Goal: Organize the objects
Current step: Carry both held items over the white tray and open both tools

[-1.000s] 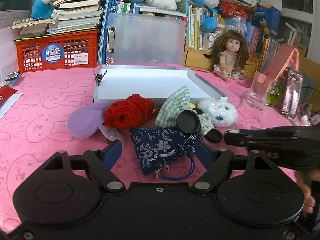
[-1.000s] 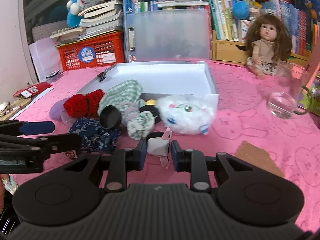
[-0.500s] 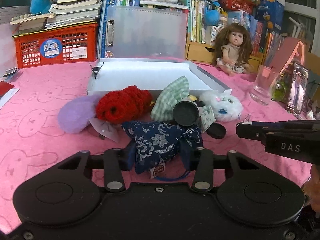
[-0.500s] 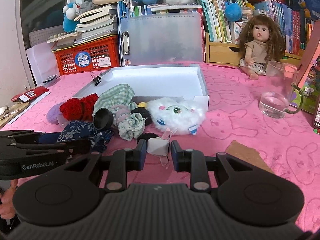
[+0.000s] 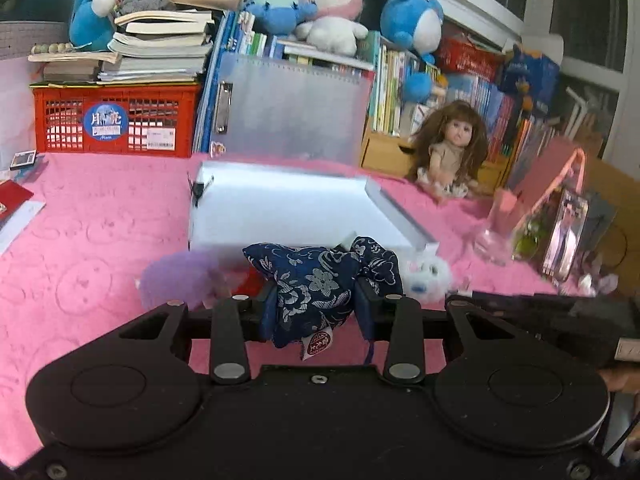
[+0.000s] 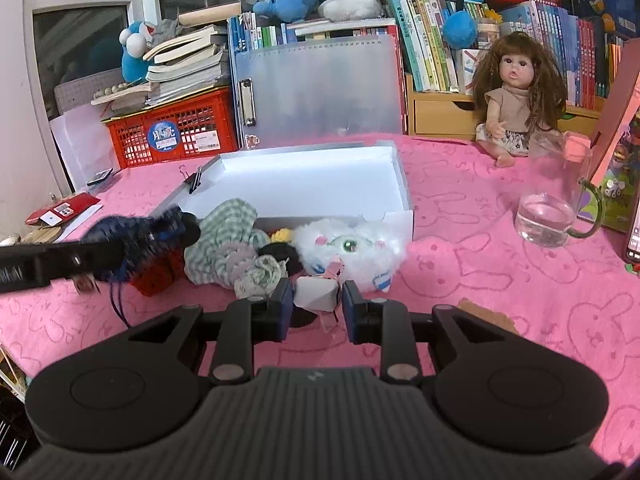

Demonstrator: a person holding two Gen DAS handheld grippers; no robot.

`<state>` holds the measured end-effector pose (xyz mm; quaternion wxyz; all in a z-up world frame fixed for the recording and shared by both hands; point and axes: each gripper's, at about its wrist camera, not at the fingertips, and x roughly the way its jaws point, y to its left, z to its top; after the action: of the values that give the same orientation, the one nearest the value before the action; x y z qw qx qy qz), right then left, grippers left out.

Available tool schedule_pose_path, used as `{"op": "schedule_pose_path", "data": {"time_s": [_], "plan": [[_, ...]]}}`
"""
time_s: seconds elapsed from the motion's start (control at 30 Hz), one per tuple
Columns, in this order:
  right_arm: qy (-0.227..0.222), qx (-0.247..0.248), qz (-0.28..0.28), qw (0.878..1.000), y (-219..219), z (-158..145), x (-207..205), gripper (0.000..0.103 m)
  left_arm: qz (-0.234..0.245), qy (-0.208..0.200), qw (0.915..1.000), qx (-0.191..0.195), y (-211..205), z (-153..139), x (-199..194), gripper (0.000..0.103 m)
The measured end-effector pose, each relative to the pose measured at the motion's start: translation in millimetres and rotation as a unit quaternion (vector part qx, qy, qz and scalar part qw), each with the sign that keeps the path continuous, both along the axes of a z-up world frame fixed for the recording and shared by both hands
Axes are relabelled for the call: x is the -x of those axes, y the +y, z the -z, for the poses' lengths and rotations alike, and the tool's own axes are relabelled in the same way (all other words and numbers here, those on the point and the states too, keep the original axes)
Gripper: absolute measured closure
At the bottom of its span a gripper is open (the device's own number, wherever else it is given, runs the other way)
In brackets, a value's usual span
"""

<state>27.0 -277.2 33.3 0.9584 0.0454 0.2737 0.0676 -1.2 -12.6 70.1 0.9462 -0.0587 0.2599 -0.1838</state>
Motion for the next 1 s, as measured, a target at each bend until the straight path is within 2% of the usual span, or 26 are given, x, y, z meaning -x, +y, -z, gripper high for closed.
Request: {"op": "schedule_pose_path", "data": {"time_s": [0.23, 0.43, 0.8, 1.0], "plan": [[0.008, -0.022, 0.003, 1.0, -8.1, -12.7, -14.3, 0.072, 0.018, 0.051, 0.9972, 0.052, 17.2, -17.1, -33.3, 0.066], [0.011, -0.018, 0.0, 1.0, -9.9, -18.8, -26.0, 0.072, 0.002, 0.044, 0.9976, 0.054, 22.2, -28.3, -57.5, 0.065], [0.041, -0.041, 0.005, 0.998, -23.7, -28.0, -81.2, 0.072, -0.039, 0.057, 0.9976, 0.011, 9.0, -26.2, -124.6, 0.065], [0.054, -0.032, 0.006, 0.998, -21.1, -23.4, -115.1, 0.072, -0.046, 0.059, 0.997, -0.023, -5.2, -14.0, -154.7, 0.065]]}}
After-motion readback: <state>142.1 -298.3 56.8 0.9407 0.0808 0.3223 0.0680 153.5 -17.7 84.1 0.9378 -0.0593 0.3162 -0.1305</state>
